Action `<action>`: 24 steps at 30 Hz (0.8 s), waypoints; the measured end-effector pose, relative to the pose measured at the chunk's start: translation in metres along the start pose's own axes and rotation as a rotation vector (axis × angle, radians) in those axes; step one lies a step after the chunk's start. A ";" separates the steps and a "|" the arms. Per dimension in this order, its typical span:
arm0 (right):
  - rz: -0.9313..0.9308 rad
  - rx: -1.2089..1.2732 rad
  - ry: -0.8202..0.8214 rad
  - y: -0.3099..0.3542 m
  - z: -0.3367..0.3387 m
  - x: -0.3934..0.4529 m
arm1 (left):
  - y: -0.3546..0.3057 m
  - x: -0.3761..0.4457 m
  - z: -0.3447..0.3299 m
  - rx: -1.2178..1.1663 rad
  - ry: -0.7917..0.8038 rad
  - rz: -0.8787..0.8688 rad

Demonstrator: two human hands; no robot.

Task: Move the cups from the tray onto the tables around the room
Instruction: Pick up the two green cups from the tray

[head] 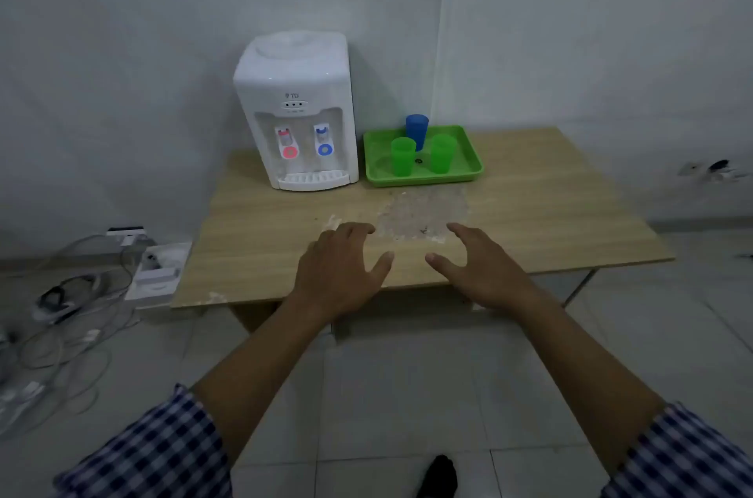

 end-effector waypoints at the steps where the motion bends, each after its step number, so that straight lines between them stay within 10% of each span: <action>1: -0.013 0.032 0.000 -0.006 0.002 0.010 | -0.002 0.010 -0.005 -0.005 0.013 0.000; 24: -0.094 0.074 0.078 -0.082 0.047 0.173 | -0.034 0.184 -0.099 -0.068 0.144 0.135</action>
Point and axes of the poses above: each hand's wrist, its own x-axis towards the middle knuckle, its own z-axis out of the back of the hand, y = z × x, the point moved 8 cm from there along x, towards the middle knuckle, and after that the axes turned 15 degrees about x, right-handed, at the moved point
